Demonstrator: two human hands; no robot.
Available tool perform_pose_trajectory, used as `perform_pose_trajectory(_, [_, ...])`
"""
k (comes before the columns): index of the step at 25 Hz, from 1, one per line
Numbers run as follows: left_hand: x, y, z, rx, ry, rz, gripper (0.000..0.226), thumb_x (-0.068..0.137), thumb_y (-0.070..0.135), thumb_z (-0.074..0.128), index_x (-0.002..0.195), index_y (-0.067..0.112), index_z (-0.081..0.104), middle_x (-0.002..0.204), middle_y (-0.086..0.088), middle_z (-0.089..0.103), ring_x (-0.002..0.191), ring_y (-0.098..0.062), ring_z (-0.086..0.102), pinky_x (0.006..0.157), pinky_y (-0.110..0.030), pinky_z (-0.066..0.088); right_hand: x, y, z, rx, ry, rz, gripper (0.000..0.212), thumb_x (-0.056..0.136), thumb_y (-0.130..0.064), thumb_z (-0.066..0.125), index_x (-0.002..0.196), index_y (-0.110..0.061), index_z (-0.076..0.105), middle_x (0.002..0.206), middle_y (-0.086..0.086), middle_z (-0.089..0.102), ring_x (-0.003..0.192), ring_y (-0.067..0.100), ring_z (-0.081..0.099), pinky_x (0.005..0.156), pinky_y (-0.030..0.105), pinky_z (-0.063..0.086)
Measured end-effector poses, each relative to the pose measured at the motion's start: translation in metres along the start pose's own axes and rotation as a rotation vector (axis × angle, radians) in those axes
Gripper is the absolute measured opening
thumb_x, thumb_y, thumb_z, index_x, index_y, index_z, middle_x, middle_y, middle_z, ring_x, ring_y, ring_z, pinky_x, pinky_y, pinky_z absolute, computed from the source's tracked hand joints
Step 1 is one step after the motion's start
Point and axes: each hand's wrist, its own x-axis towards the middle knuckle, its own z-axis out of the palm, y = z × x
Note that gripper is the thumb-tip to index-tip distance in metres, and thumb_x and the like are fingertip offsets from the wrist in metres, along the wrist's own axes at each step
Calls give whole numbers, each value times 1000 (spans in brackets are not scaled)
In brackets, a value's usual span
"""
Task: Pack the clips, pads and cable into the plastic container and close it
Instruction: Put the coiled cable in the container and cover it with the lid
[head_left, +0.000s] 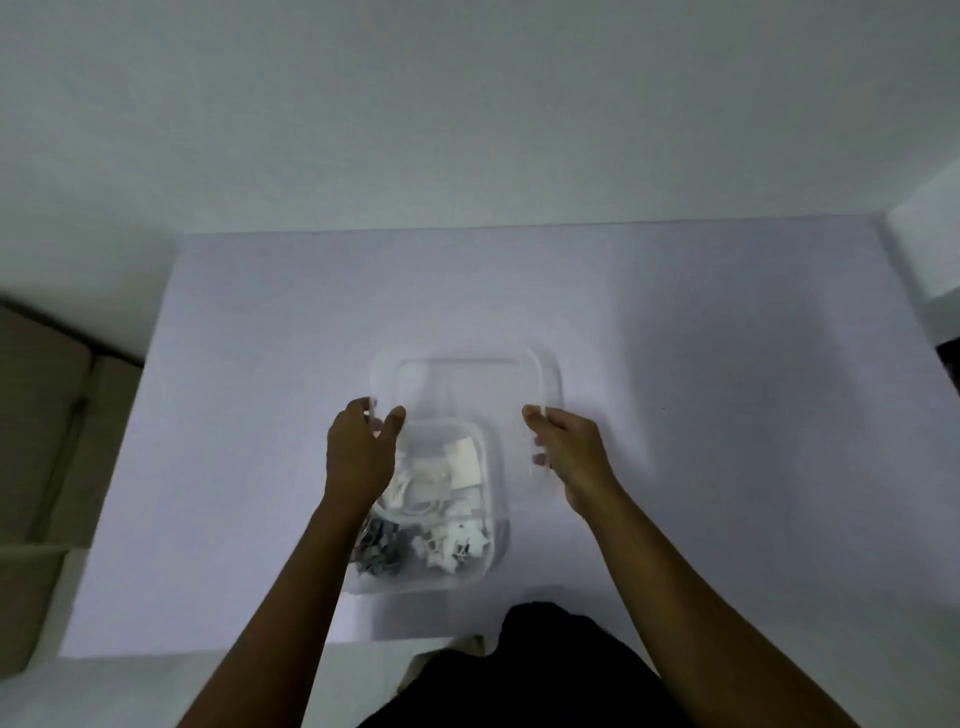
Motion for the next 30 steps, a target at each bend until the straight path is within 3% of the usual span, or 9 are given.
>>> perform_pose_trajectory(2, [-14,-44,-26,35,3,-54,52,94,39,59,132,4,53,110,-13,63,99,-21,55,85,-29,37,-21,28,37,-122,-4,-38,49,86,-40,71,82,9,65,68,7,52,61,17,54,59,37,54])
perform_pose_trajectory(4, [-25,-72,-33,50,7,-85,52,94,40,58,132,5,53,116,-18,59,110,-29,55,90,-35,40,-38,49,58,-212,12,-101,52,88,-40,68,59,-2,46,55,3,38,48,10,39,48,24,36])
perform_pose_trajectory(7, [-38,-94,-31,51,11,-122,50,95,38,58,131,4,54,124,-22,53,117,-35,52,96,-38,41,-48,76,73,-284,59,-148,49,92,-36,64,61,-9,38,58,8,29,48,12,30,44,19,23])
perform_pose_trajectory(12, [-46,-114,-14,61,1,-165,49,96,36,56,130,0,54,125,-25,49,119,-38,49,98,-40,41,-38,106,86,-349,157,-181,48,85,-58,56,75,-12,50,78,5,47,68,15,48,65,22,38])
perform_pose_trajectory(15, [-47,-115,-9,68,20,-167,47,97,35,54,129,1,54,122,-27,50,118,-41,48,96,-43,42,-28,119,90,-341,186,-149,77,78,-71,48,96,0,70,92,13,65,81,23,66,70,25,49])
perform_pose_trajectory(18, [-44,-113,-7,132,12,-193,50,99,36,50,138,4,48,127,-27,50,122,-43,45,99,-46,39,-23,120,89,-341,162,-132,79,77,-75,47,110,-7,72,100,16,70,90,26,70,78,34,57])
perform_pose_trajectory(24, [-36,-106,3,112,-7,-230,47,100,30,47,139,3,42,128,-30,50,121,-44,45,98,-48,39,-23,101,77,-331,74,-120,48,91,-39,65,81,8,64,65,21,60,56,21,56,54,25,42])
perform_pose_trajectory(27, [-27,-88,15,115,-8,-218,47,100,30,49,138,3,43,129,-29,51,123,-43,45,99,-47,39,-15,91,58,-297,72,-105,48,91,-32,67,65,3,49,58,6,41,53,13,38,48,21,31])
perform_pose_trajectory(30, [-15,-44,47,99,-58,-165,47,99,31,50,138,4,45,128,-28,51,122,-41,45,99,-46,39,8,69,12,-241,120,-91,47,91,-31,68,68,8,52,58,6,42,54,14,39,52,26,33])
